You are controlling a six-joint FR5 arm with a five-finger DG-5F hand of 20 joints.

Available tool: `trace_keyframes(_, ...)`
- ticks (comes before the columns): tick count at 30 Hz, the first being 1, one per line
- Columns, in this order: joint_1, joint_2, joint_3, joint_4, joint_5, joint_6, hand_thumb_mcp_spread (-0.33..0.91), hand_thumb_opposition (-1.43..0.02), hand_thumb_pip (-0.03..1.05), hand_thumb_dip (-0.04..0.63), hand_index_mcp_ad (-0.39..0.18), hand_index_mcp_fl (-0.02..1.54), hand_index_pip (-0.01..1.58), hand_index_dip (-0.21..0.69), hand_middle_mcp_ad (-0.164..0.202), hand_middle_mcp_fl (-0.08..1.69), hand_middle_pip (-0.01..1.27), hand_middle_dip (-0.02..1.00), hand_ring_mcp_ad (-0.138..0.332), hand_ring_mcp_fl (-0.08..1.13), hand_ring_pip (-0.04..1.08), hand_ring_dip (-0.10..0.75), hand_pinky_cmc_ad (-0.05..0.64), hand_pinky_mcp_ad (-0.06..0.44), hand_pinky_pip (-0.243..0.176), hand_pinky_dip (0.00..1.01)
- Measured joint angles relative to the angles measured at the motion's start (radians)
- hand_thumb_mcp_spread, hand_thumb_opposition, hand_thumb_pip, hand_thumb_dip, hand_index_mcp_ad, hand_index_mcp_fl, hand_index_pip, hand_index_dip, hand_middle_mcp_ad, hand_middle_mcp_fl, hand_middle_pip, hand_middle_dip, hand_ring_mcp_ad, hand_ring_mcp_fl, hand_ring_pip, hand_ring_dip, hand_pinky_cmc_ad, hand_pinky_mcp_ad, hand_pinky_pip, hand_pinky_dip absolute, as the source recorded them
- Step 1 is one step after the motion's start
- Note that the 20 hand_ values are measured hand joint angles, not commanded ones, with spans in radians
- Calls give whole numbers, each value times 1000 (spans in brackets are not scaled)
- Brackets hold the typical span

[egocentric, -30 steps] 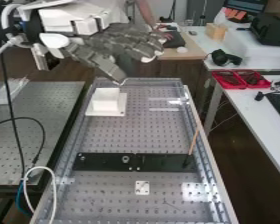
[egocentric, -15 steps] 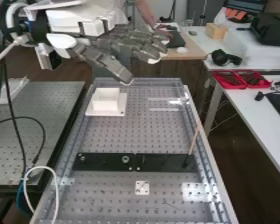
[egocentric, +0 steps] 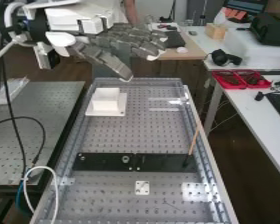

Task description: Grab the larger nut and place it in the white container

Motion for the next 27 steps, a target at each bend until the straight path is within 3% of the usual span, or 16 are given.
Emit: trace_keyframes(27, -32, -30, 33, -9, -98, -5, -126, -1047, 881, 108, -110, 52, 278, -176, 65, 40, 138, 239, 166, 2, 94, 134, 379, 360, -105, 510)
